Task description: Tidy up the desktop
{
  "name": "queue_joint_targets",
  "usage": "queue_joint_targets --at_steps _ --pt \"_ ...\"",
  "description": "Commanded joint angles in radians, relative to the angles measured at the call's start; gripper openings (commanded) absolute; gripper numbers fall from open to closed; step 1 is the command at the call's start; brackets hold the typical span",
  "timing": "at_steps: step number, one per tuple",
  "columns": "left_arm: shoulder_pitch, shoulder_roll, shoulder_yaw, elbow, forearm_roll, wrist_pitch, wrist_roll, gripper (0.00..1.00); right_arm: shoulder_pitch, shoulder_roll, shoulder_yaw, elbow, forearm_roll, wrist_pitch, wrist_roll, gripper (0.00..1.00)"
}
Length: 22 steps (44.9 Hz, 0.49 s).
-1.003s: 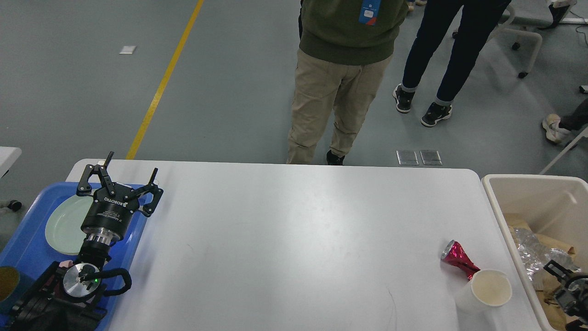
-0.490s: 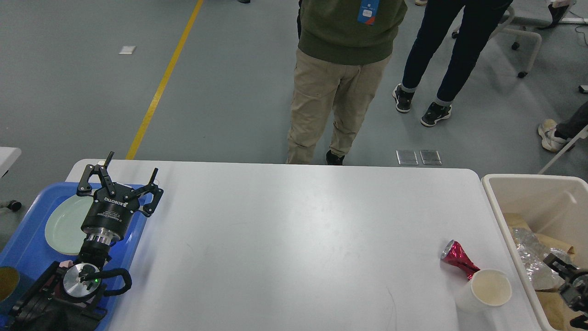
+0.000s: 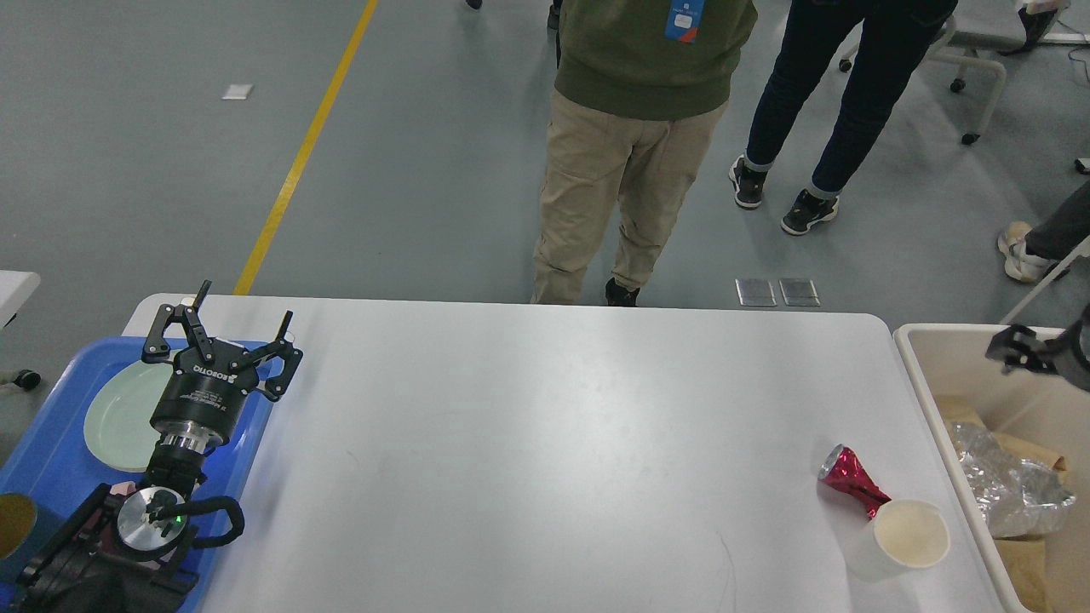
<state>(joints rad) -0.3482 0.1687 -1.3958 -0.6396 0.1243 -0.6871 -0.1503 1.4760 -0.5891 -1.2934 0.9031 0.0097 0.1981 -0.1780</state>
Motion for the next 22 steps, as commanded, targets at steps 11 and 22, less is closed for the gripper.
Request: queue_joint_targets --at_steps 11,22 --pt "0.001 0.000 0.000 0.000 0.000 0.000 0.000 0.96 0.728 0.236 -0.145 0.457 0.006 0.507 0.000 1.00" --pt "0.001 0.002 0.000 0.001 0.000 0.001 0.000 0.96 0.938 0.238 -0.138 0.773 0.012 0.517 0.014 1.00"
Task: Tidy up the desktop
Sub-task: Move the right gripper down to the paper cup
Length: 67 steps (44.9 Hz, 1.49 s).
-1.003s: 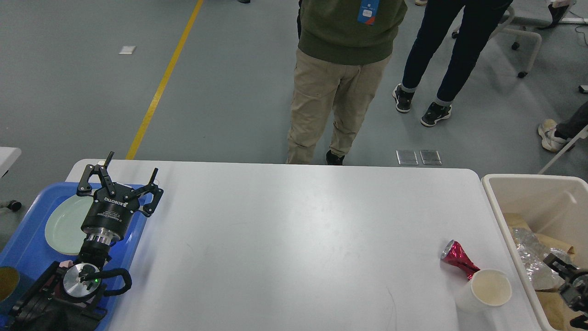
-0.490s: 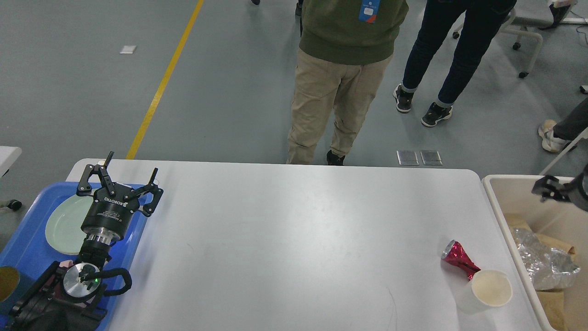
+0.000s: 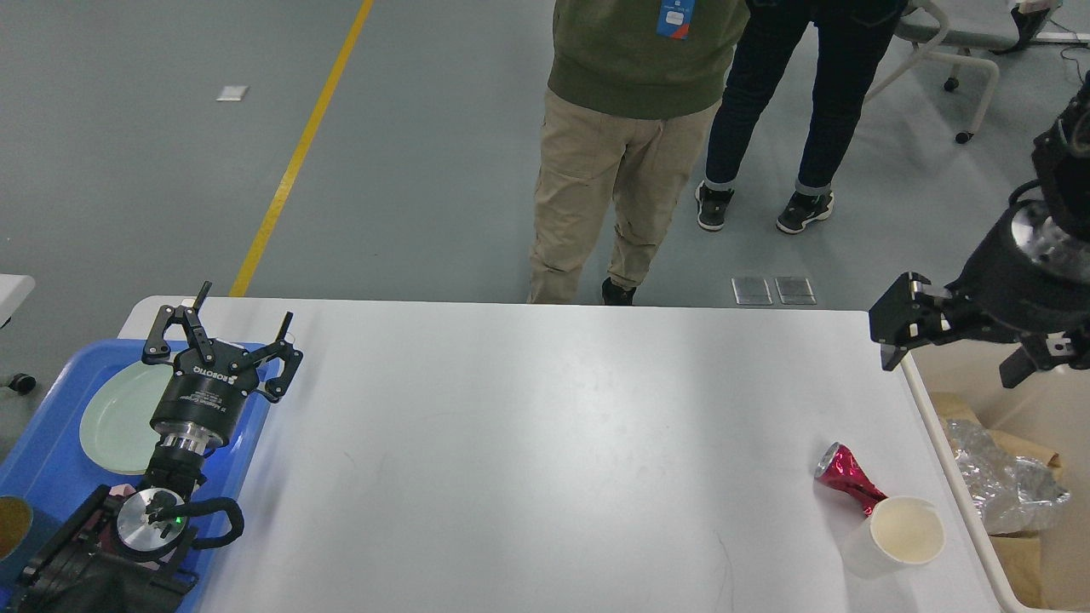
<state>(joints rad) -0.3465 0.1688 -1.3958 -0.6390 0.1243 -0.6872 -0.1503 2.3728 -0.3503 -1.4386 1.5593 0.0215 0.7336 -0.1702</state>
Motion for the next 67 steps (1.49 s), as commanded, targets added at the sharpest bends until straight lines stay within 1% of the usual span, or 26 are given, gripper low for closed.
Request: queue_joint_targets --at_steps 1,3,6,10,12,17,20,25,31,35,39,43,44,45,48,49,54,58,67 --pt "0.000 0.001 0.000 0.001 0.000 0.001 0.000 0.96 0.043 -0.004 0.029 0.154 0.000 -0.034 0.009 1.00" --pt "0.000 0.001 0.000 -0.001 0.000 0.001 0.000 0.96 0.045 -0.012 0.056 0.183 -0.001 -0.069 0.011 1.00" --pt "0.000 0.001 0.000 -0.001 0.000 0.001 0.000 0.96 0.039 -0.025 0.079 0.186 -0.003 -0.134 0.024 1.00" --pt "0.000 0.001 0.000 -0.001 0.000 0.001 0.000 0.96 0.036 -0.024 0.080 0.186 -0.012 -0.166 0.041 1.00" --pt "0.000 0.000 0.000 -0.001 0.000 0.000 0.000 0.96 0.034 -0.025 0.081 0.186 -0.023 -0.177 0.049 1.00" --pt "0.000 0.001 0.000 -0.001 0.000 0.000 0.000 0.96 0.010 -0.035 0.081 0.183 -0.043 -0.184 0.049 1.00" --pt "0.000 0.001 0.000 -0.001 0.000 0.000 0.000 0.96 -0.018 -0.044 0.080 0.170 -0.044 -0.189 0.037 1.00" --pt "0.000 0.000 0.000 -0.001 0.000 0.000 0.000 0.96 -0.063 -0.062 0.070 0.159 -0.043 -0.194 0.037 1.00" --pt "0.000 0.000 0.000 -0.001 0.000 0.000 0.000 0.96 -0.093 -0.145 0.070 0.156 -0.057 -0.197 0.034 0.99" --pt "0.000 0.000 0.000 -0.001 0.000 0.000 0.000 0.96 -0.141 -0.188 0.072 0.154 -0.100 -0.218 0.034 0.99" --pt "0.000 0.000 0.000 -0.001 0.000 0.000 0.000 0.96 -0.196 -0.252 0.081 0.150 -0.124 -0.258 0.034 0.99" --pt "0.000 0.000 0.000 -0.001 0.000 0.000 0.000 0.96 -0.269 -0.279 0.087 0.147 -0.129 -0.322 0.034 0.99" --pt "0.000 0.000 0.000 -0.001 0.000 0.000 0.000 0.96 -0.323 -0.289 0.105 0.134 -0.129 -0.367 0.034 0.99" --pt "0.000 0.000 0.000 -0.001 0.000 0.000 0.000 0.96 -0.355 -0.295 0.118 0.122 -0.130 -0.390 0.032 0.99" --pt "0.000 0.000 0.000 -0.001 0.000 0.000 0.000 0.96 -0.458 -0.306 0.147 0.067 -0.138 -0.431 0.032 0.99" --pt "0.000 0.000 0.000 -0.001 0.000 0.000 0.000 0.96 -0.521 -0.311 0.159 0.029 -0.143 -0.451 0.032 0.99" --pt "0.000 0.000 0.000 -0.001 0.000 0.000 0.000 0.96 -0.650 -0.315 0.191 -0.070 -0.144 -0.468 0.032 0.99" --pt "0.000 0.000 0.000 -0.001 0.000 0.000 0.000 0.96 -0.754 -0.329 0.248 -0.110 -0.144 -0.490 0.032 0.99" --pt "0.000 0.000 0.000 -0.001 0.000 0.000 0.000 0.96 -0.800 -0.329 0.262 -0.117 -0.144 -0.522 0.032 0.99"
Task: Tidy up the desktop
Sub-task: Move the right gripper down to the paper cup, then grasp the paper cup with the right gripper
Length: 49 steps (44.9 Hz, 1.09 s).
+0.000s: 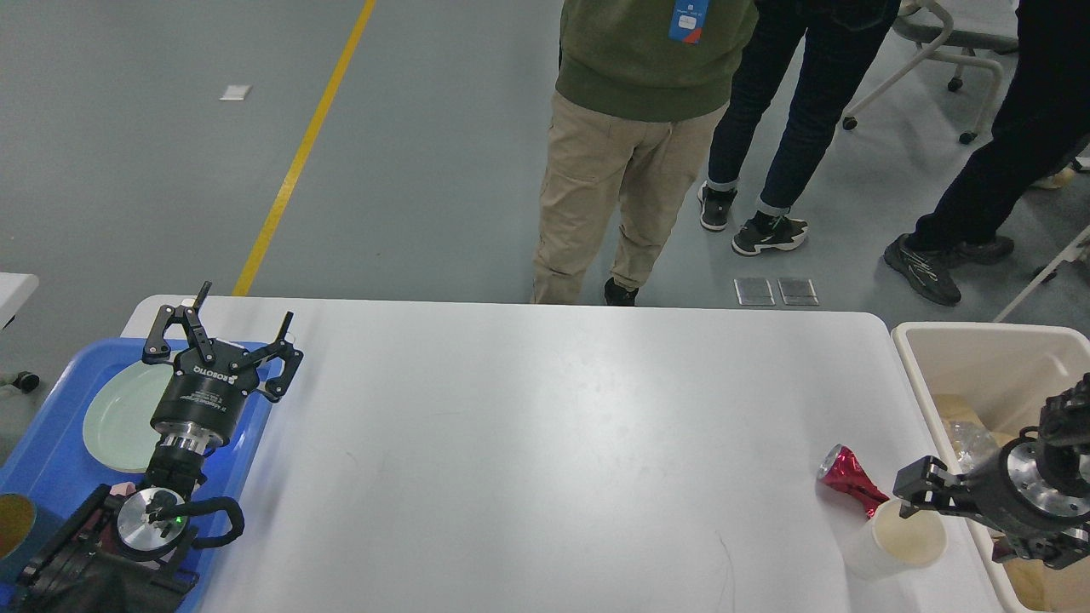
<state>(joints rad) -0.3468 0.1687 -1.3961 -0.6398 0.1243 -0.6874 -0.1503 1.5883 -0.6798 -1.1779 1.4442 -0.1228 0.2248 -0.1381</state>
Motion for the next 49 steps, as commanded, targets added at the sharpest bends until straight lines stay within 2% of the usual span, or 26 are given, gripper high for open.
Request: queue_joint_targets --at_steps 1,18,25,29,30,41,42,45,46,49 --pt "0.000 0.000 0.000 0.000 0.000 0.000 0.000 0.96 -0.019 0.000 0.001 -0.004 0.000 -0.013 0.000 0.99" --pt "0.000 0.000 0.000 0.000 0.000 0.000 0.000 0.96 -0.129 0.023 0.035 -0.033 0.002 -0.105 0.000 0.97" --pt "0.000 0.000 0.000 0.000 0.000 0.000 0.000 0.96 -0.195 0.029 0.081 -0.094 0.009 -0.119 0.000 0.87" --pt "0.000 0.000 0.000 0.000 0.000 0.000 0.000 0.96 -0.228 0.043 0.104 -0.111 0.014 -0.119 -0.002 0.85" --pt "0.000 0.000 0.000 0.000 0.000 0.000 0.000 0.96 -0.237 0.046 0.107 -0.111 0.015 -0.119 -0.002 0.78" --pt "0.000 0.000 0.000 0.000 0.000 0.000 0.000 0.96 -0.245 0.052 0.115 -0.111 0.023 -0.116 0.000 0.32" --pt "0.000 0.000 0.000 0.000 0.000 0.000 0.000 0.96 -0.245 0.052 0.121 -0.111 0.028 -0.116 0.000 0.25" --pt "0.000 0.000 0.000 0.000 0.000 0.000 0.002 0.96 -0.246 0.052 0.130 -0.111 0.037 -0.114 0.000 0.16" --pt "0.000 0.000 0.000 0.000 0.000 0.000 0.000 0.96 -0.249 0.052 0.130 -0.111 0.037 -0.114 0.000 0.07" --pt "0.000 0.000 0.000 0.000 0.000 0.000 0.000 0.96 -0.254 0.055 0.132 -0.111 0.037 -0.117 -0.002 0.00"
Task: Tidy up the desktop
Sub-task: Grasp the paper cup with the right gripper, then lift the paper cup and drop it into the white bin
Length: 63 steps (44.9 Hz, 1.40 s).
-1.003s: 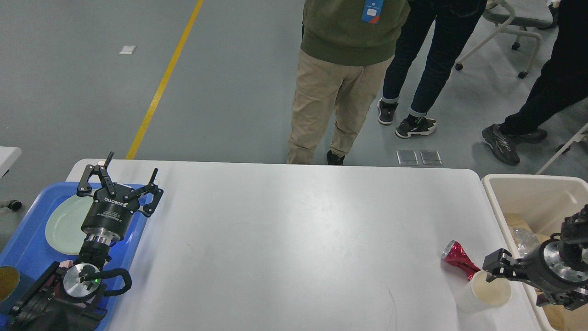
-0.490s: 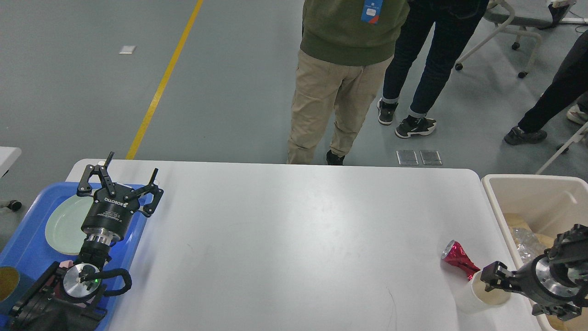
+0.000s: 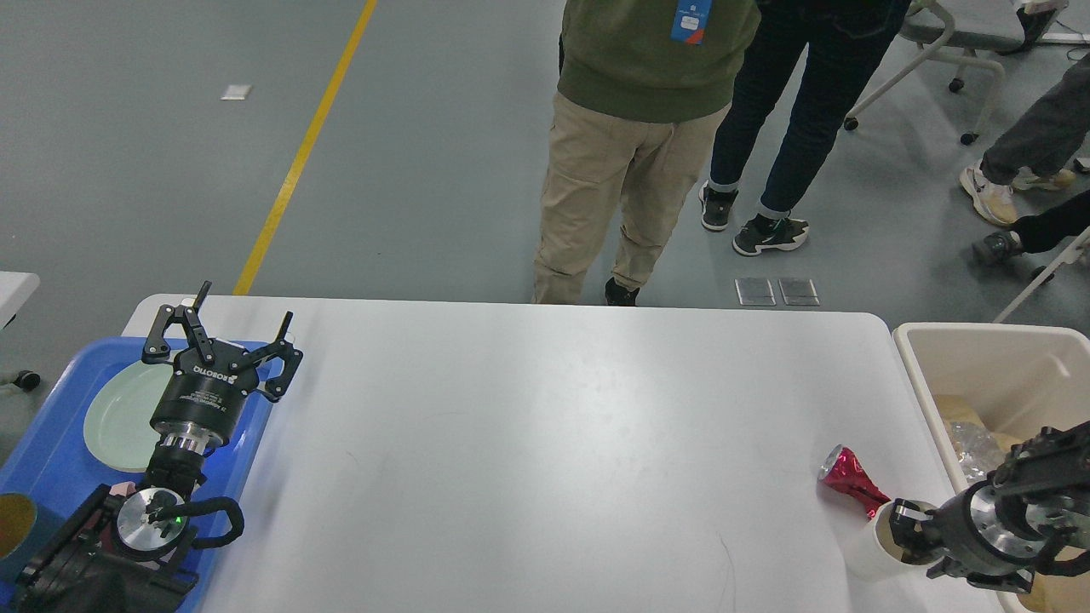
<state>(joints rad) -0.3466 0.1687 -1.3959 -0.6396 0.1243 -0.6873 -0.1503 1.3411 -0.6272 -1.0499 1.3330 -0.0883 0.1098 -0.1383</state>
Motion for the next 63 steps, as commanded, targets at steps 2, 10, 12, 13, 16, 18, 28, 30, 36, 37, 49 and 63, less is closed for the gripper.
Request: queue_joint_targets --at_steps 2,10,12,13,16,18,28,30,36,37,49,63 --pt "0.000 0.000 0.000 0.000 0.000 0.000 0.000 0.96 -0.010 0.003 0.004 0.000 0.002 -0.002 0.000 0.00" --pt "0.000 0.000 0.000 0.000 0.000 0.000 0.000 0.96 -0.008 0.003 0.005 0.000 0.002 -0.002 0.000 0.00" --pt "0.000 0.000 0.000 0.000 0.000 0.000 0.000 0.96 -0.007 0.003 0.007 0.000 0.002 -0.002 0.000 0.00" --pt "0.000 0.000 0.000 0.000 0.000 0.000 0.000 0.96 -0.007 0.003 0.010 0.000 0.002 -0.002 0.000 0.00" --pt "0.000 0.000 0.000 0.000 0.000 0.000 0.000 0.96 -0.007 0.001 0.019 0.000 0.002 -0.002 0.000 0.00" --pt "0.000 0.000 0.000 0.000 0.000 0.000 0.000 0.96 -0.007 0.001 0.021 0.000 0.002 -0.002 0.000 0.00" --pt "0.000 0.000 -0.001 0.000 0.000 0.000 0.000 0.96 0.022 -0.032 0.018 0.025 0.009 0.020 0.000 0.00" --pt "0.000 0.000 0.000 0.000 0.000 0.000 0.000 0.96 0.061 -0.069 0.007 0.047 0.012 0.039 0.000 0.00" --pt "-0.002 0.000 0.000 0.000 0.000 0.000 0.000 0.96 0.284 -0.134 -0.116 0.135 0.022 0.178 -0.001 0.00" --pt "0.000 0.000 0.000 0.000 0.000 0.000 0.000 0.96 0.324 -0.137 -0.142 0.147 0.024 0.197 0.000 0.00" --pt "0.000 0.000 0.000 0.000 0.000 0.000 0.000 0.96 0.805 -0.124 -0.438 0.324 0.110 0.367 -0.001 0.00" --pt "0.000 0.000 0.000 0.000 0.000 0.000 0.000 0.96 0.889 -0.120 -0.513 0.359 0.114 0.375 -0.003 0.00"
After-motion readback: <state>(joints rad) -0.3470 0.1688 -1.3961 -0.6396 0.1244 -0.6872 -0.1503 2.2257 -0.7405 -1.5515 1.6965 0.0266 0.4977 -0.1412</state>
